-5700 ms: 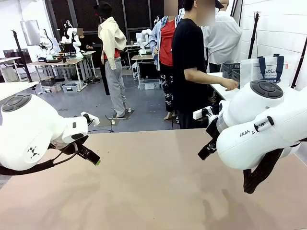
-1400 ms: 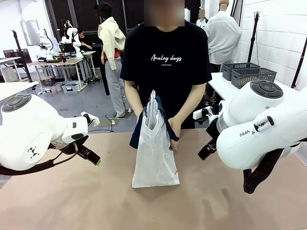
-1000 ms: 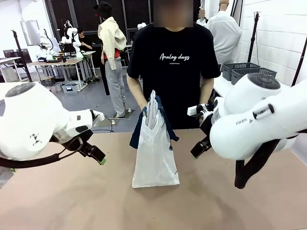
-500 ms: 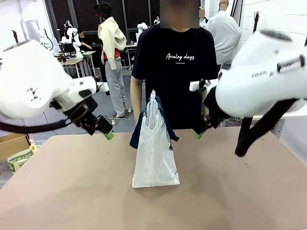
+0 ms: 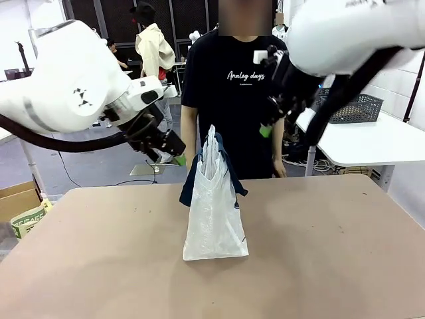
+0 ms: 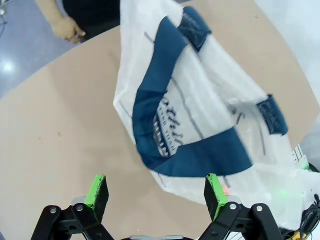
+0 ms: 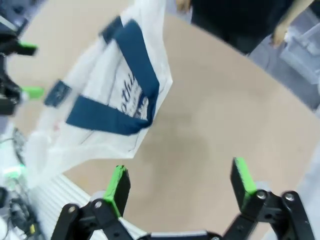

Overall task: Transfer purchased items from the store into the shopping bag.
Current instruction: Open the Reusable shopping bag in the center of the table.

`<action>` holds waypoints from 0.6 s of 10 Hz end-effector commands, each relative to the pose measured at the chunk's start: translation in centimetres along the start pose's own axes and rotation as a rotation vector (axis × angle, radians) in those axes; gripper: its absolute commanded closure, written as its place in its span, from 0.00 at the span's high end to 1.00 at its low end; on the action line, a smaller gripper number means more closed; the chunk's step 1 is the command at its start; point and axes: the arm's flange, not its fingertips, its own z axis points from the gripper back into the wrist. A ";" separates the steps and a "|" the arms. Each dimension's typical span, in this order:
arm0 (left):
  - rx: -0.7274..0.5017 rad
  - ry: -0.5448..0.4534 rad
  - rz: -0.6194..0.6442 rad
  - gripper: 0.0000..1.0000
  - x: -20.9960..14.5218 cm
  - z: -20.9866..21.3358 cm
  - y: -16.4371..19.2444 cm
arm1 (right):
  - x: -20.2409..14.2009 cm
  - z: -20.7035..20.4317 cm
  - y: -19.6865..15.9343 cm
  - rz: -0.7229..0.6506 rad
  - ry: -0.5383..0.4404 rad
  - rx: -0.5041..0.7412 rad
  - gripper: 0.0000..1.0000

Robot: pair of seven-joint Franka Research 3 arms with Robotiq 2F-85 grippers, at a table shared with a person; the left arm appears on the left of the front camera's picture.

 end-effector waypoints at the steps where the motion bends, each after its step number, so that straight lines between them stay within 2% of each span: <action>1: -0.021 -0.047 -0.114 1.00 0.5 0.3 0.2 | 1.7 -1.2 -0.2 0.055 0.006 -0.051 1.00; 2: 0.000 0.000 0.000 1.00 0.0 0.0 0.0 | 0.0 0.0 0.0 0.000 0.000 0.000 1.00; 3: 0.000 0.000 0.000 1.00 0.0 0.0 0.0 | 0.0 0.0 0.0 0.000 0.000 0.000 1.00; 4: -0.004 -0.011 -0.040 1.00 0.7 0.0 -0.6 | 1.7 -0.4 0.0 0.020 -0.002 -0.011 1.00; 5: -0.042 -0.027 0.022 1.00 1.0 0.4 -0.8 | 1.5 -2.1 -0.9 -0.045 -0.026 0.045 1.00; 6: -0.047 -0.013 0.087 1.00 2.1 1.0 -1.5 | 3.1 -2.8 -1.0 -0.080 -0.039 0.118 1.00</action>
